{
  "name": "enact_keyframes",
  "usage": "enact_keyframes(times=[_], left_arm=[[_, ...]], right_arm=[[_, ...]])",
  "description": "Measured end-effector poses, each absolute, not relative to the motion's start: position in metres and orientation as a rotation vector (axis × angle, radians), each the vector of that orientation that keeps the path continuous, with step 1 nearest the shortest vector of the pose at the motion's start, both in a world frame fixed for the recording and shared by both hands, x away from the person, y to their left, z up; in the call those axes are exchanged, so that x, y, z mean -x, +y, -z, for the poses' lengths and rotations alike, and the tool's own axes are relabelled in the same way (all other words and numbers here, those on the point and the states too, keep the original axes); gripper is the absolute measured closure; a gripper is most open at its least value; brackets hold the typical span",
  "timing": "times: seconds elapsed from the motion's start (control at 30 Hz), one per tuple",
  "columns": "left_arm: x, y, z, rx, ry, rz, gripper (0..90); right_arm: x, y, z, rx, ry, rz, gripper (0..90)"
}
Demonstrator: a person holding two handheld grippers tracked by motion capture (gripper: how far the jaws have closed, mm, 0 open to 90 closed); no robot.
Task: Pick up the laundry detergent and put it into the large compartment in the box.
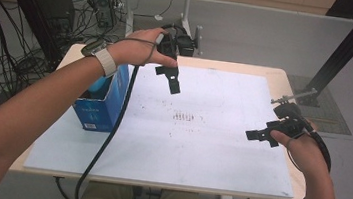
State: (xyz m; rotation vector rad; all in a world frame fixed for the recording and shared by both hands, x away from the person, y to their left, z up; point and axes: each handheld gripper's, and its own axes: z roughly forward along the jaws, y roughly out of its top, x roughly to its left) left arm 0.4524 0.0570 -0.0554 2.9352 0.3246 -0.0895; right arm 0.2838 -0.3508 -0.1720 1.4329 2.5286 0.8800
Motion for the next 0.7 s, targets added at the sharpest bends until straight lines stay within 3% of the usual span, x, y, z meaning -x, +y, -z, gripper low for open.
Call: enact_keyframes(times=[0.7], left_arm=[[-0.4497,0.0657,0.0591,-2.922,0.356,0.084,9.0]], right_arm=[[-0.2844,-0.3471,0.1725,-1.424,2.53,-0.882,7.6]])
